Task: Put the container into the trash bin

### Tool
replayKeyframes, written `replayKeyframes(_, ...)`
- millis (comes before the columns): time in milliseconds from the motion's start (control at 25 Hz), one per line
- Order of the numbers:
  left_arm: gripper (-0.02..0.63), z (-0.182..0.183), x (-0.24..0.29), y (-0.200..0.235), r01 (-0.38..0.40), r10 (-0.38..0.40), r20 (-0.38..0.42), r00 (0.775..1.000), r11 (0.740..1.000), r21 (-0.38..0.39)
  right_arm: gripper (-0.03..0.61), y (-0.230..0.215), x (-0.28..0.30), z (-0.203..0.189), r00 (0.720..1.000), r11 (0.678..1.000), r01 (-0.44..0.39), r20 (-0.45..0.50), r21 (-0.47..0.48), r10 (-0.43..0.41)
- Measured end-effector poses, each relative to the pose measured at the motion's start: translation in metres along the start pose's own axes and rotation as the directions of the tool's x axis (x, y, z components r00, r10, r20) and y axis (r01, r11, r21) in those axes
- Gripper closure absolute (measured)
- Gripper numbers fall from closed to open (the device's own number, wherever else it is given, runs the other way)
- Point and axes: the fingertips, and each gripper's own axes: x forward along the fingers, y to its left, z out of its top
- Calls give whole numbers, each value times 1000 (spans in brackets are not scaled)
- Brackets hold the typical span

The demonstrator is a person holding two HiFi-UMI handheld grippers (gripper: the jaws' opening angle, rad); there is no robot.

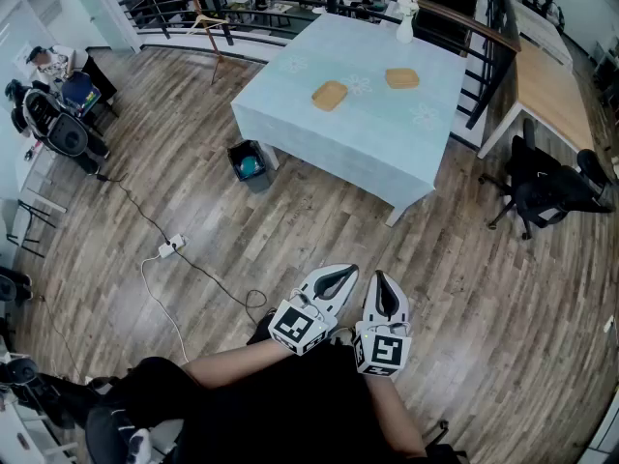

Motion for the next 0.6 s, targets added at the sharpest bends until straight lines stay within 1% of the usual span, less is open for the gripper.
replayKeyframes(80,601,-12,7,-15,-13,13,-6,1000,1000,-19,546,-9,-8,-9,1000,1000,-14,-14,9,14)
replayKeyframes(160,600,-19,16,-27,-8,7,-12,1000,1000,-25,546,-19,-14,-12,1000,1000,-20,-5,23,20)
replayKeyframes(200,601,-19,20,-31,3,-3,-14,1000,1000,-21,546,-24,-17,-10,1000,1000,-16,13,21,16)
replayKeyframes(280,601,-20,28,-36,23,-23,-20,1000,1000,-5,545,-33,-22,-3,998,1000,-2,61,-12,3)
replayKeyframes(360,600,-26,34,-35,26,-26,-26,999,1000,3,545,-43,-22,0,996,1000,11,87,-20,-9)
replayKeyframes(520,600,-38,49,-24,26,-27,-56,998,1000,-15,545,-61,-6,-16,997,998,58,43,26,-59)
replayKeyframes(600,600,-41,56,-15,35,-37,-62,997,999,-22,545,-61,4,-24,998,998,55,16,22,-56)
